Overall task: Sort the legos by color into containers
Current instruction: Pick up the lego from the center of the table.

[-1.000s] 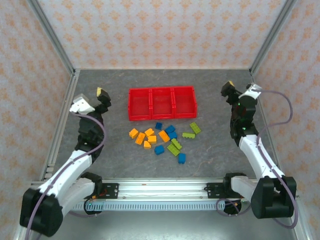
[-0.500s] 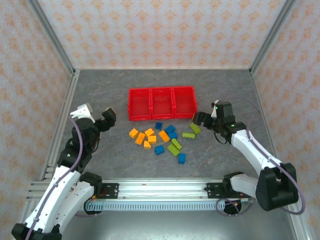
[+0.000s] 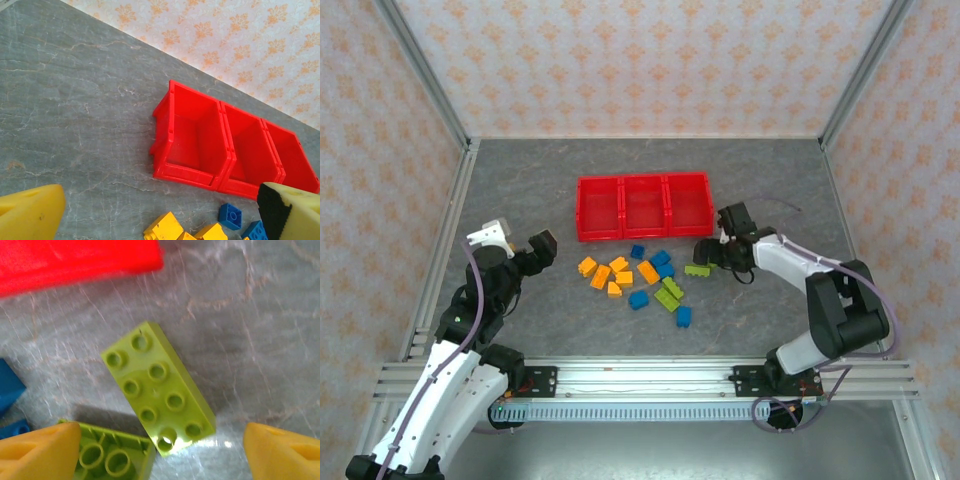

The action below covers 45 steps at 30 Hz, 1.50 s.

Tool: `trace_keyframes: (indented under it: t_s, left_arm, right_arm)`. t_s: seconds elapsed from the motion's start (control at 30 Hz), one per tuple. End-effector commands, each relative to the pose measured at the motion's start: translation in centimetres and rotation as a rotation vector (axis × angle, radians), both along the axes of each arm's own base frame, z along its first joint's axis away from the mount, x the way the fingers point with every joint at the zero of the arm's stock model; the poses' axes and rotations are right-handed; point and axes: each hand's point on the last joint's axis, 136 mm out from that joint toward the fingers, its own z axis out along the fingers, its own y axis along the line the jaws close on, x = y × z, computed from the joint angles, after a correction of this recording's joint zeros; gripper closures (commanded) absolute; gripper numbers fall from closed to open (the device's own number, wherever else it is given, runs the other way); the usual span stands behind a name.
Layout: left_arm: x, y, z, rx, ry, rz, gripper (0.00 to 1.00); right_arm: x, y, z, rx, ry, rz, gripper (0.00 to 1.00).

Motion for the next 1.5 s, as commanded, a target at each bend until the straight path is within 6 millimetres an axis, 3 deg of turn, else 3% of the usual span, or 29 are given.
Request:
trace_keyframes:
  t_s: [0.0, 0.5, 0.77, 0.93, 1.17, 1.47]
  left_arm:
    - [-0.2, -0.2, 0.1, -0.013, -0.010, -0.011, 0.01]
    - [0.0, -0.7, -0.2, -0.016, -0.006, -0.033, 0.01]
    - [-0.1, -0.8, 0.0, -0.025, -0.021, -0.041, 0.01]
    - [-0.1, -0.8, -0.2, -0.029, -0.017, -0.035, 0.01]
    - [-0.3, -0.8, 0.4, -0.030, -0.037, -0.046, 0.01]
    - [-0.7, -0.3, 1.2, -0.031, -0.069, -0.024, 0.01]
  right_arm:
    - [0.9, -0.9, -0.2, -0.080, -0.003, -0.005, 0.18]
    - [2.7, 0.4, -1.6, -0.159, 0.039, 0.054, 0.25]
    - [1.5, -1.7, -3.0, -0.267, 0.068, 0.018, 0.34]
    - [1.7, -2.3, -3.3, -0.298, 0.058, 0.005, 0.41]
    - [1.9, -2.4, -3.3, -0.302, 0.053, -0.009, 0.59]
    - [0.8, -3.1, -1.1, -0.291, 0.014, -0.040, 0.75]
